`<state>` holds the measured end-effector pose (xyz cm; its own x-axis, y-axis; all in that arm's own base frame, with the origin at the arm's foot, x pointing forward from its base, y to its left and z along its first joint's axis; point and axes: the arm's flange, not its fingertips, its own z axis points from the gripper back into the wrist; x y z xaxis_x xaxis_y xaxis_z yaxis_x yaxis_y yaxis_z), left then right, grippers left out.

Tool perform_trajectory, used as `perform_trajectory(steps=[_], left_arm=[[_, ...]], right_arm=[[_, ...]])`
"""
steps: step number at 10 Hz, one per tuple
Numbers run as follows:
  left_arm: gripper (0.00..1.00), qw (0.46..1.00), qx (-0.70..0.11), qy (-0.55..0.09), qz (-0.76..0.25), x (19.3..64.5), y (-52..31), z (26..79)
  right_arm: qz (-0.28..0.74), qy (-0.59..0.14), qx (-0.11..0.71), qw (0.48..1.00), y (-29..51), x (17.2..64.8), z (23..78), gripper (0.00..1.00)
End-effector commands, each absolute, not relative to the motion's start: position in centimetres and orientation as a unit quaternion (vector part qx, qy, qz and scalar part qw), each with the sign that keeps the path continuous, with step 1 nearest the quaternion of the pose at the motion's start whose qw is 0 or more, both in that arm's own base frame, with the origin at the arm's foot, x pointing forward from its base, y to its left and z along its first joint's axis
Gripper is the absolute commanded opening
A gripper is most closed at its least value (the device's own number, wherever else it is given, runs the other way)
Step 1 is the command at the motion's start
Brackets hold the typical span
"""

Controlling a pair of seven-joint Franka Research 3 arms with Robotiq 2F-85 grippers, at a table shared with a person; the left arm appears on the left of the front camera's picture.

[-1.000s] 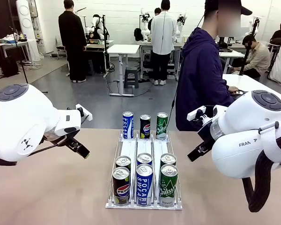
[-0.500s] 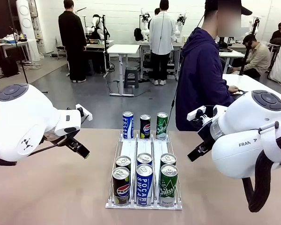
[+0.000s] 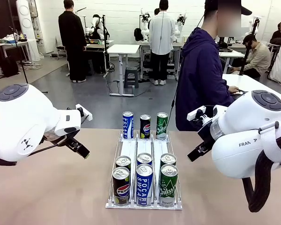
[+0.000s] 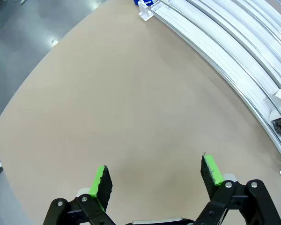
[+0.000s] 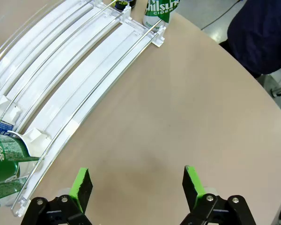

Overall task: Retrieve and hand over the desired beverage to the person.
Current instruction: Pick up a can of the same type that the person held from the Automatic Can Dispenser.

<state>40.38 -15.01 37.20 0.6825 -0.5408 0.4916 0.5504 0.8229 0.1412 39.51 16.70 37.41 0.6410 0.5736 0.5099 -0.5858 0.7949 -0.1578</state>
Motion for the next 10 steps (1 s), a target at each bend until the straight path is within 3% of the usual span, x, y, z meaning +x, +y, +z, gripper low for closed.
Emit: perform_trajectory(steps=[1, 5, 7, 10], left_arm=[[1.00, 0.917, -0.009, -0.265, -0.297, 40.4, -15.0, 37.2], [1.00, 0.917, -0.009, -0.265, -0.297, 40.4, -15.0, 37.2], [1.00, 0.915, 0.034, -0.254, -0.312, 39.5, -15.2, 43.9], [1.00, 0.901, 0.035, -0.260, -0.346, 39.0, -15.8, 55.4]], right_arm=[[0.320, -0.278, 0.011, 0.906, 16.7, 39.5, 37.4, 1.00], [0.320, -0.278, 0.011, 0.906, 16.7, 39.5, 37.4, 1.00], [0.287, -0.361, -0.044, 0.886, 13.1, 34.8, 46.2, 1.00], [0.262, -0.377, -0.071, 0.885, 9.3, 29.1, 58.6, 1.00]])
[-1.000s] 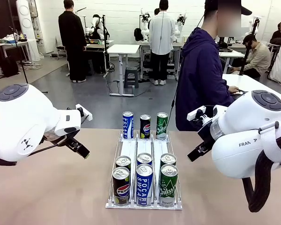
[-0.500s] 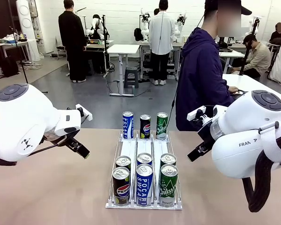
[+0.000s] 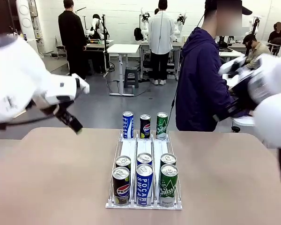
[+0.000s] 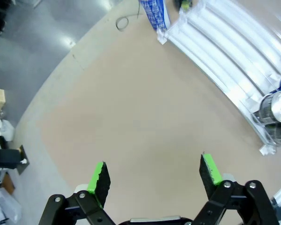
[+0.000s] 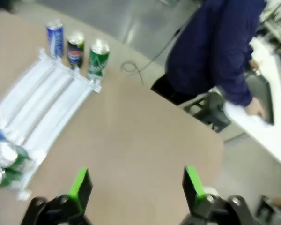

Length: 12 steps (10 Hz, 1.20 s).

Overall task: Retrieve and hand over the desired beverage to the person.
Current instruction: Pick up a can of the same type that the person held from the Automatic Can Dispenser.

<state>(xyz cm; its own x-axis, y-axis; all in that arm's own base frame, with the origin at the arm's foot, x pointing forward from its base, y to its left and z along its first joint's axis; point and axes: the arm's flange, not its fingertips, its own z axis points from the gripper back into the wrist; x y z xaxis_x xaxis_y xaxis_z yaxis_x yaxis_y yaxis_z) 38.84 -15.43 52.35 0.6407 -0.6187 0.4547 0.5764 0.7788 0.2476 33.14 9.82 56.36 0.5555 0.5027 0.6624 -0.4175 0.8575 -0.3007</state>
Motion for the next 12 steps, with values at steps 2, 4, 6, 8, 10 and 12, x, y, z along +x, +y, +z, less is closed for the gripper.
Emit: perform_trajectory(steps=[2, 4, 6, 8, 10, 12], left_arm=[[1.00, 0.895, 0.030, -0.306, -0.324, 37.9, -14.9, 61.5], [1.00, 0.897, 0.041, -0.294, -0.326, 37.4, -15.4, 60.8], [1.00, 0.897, 0.041, -0.294, -0.326, 37.4, -15.4, 60.8], [1.00, 0.897, -0.098, -0.205, -0.379, 38.1, -12.2, 62.0], [1.00, 0.893, -0.244, -0.119, -0.359, 40.1, -4.8, 63.1], [1.00, 0.890, -0.314, -0.148, -0.295, 39.6, 2.3, 64.4]], right_arm=[[0.279, -0.375, -0.078, 0.881, 10.0, 26.6, 62.3, 1.00], [0.261, -0.393, -0.069, 0.879, 8.8, 26.6, 62.1, 1.00], [0.261, -0.393, -0.069, 0.879, 8.8, 26.6, 62.1, 1.00], [0.289, -0.343, 0.039, 0.893, 5.7, 26.9, 62.8, 1.00], [0.276, -0.323, 0.187, 0.886, -2.0, 28.8, 64.2, 1.00], [0.197, -0.337, 0.256, 0.884, -9.2, 29.5, 64.6, 1.00]])
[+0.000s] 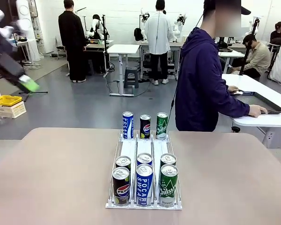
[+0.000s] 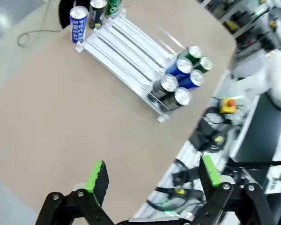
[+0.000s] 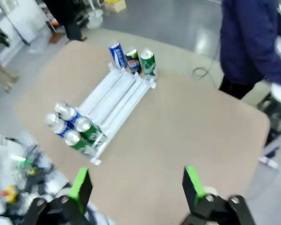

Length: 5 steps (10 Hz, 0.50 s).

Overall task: Retrieve and hand over the desired beverage to the person.
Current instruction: Pick up a can of the same type that the person held from the Automatic Can Dispenser.

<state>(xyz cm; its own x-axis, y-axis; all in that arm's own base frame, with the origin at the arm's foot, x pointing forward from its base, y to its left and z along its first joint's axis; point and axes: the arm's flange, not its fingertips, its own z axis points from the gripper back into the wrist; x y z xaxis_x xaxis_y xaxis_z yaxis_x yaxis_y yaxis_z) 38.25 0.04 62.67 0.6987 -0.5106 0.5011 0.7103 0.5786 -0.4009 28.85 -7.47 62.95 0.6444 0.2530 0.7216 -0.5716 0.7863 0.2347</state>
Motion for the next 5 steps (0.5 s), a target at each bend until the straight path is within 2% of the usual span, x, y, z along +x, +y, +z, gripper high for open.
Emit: perform_trajectory(steps=[1, 2, 5], left_arm=[[1.00, 0.890, -0.325, -0.184, -0.259, 39.3, 5.0, 65.0], [1.00, 0.894, -0.321, -0.223, -0.218, 37.6, 6.9, 64.9], [1.00, 0.902, -0.309, -0.272, -0.131, 34.4, 10.7, 64.4]], right_arm=[[0.160, -0.349, 0.287, 0.878, -12.1, 29.5, 64.8, 1.00], [0.132, -0.362, 0.305, 0.871, -14.5, 29.0, 64.8, 1.00], [0.076, -0.384, 0.323, 0.861, -18.4, 27.0, 64.1, 1.00]])
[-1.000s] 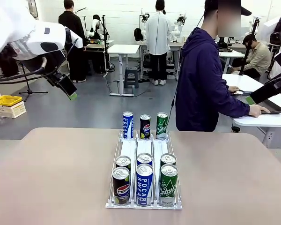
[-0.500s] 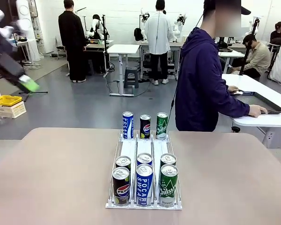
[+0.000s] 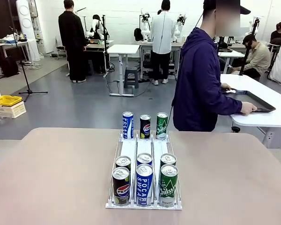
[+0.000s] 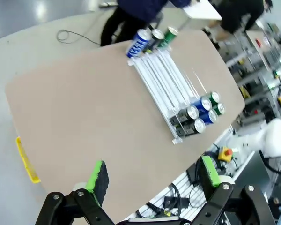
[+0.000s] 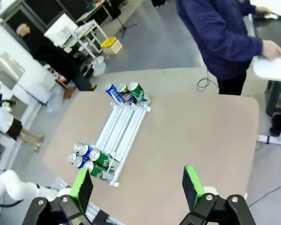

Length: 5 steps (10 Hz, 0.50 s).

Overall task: Retrieve and hand over the desired beverage to the person.
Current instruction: Pick up a can of the same type that the person held from the Automatic Can Dispenser.

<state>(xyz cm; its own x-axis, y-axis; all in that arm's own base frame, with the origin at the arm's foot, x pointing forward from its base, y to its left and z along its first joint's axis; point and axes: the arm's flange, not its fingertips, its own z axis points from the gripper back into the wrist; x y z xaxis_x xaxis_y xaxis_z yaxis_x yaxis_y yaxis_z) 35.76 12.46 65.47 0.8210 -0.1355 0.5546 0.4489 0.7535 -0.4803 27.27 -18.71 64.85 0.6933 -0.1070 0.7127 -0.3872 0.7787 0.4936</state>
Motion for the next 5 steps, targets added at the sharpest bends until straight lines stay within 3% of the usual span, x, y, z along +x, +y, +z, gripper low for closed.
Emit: perform_trajectory(steps=[1, 2, 5], left_arm=[[1.00, 0.898, -0.308, -0.295, -0.108, 33.7, 11.2, 64.5], [1.00, 0.902, -0.311, -0.252, -0.162, 35.8, 12.5, 65.5], [1.00, 0.902, -0.311, -0.252, -0.162, 35.8, 12.5, 65.5]], right_arm=[[0.071, -0.387, 0.317, 0.863, -18.9, 26.5, 63.8, 1.00], [0.081, -0.383, 0.323, 0.862, -18.7, 27.3, 64.8, 1.00], [0.081, -0.383, 0.323, 0.862, -18.7, 27.3, 64.8, 1.00]])
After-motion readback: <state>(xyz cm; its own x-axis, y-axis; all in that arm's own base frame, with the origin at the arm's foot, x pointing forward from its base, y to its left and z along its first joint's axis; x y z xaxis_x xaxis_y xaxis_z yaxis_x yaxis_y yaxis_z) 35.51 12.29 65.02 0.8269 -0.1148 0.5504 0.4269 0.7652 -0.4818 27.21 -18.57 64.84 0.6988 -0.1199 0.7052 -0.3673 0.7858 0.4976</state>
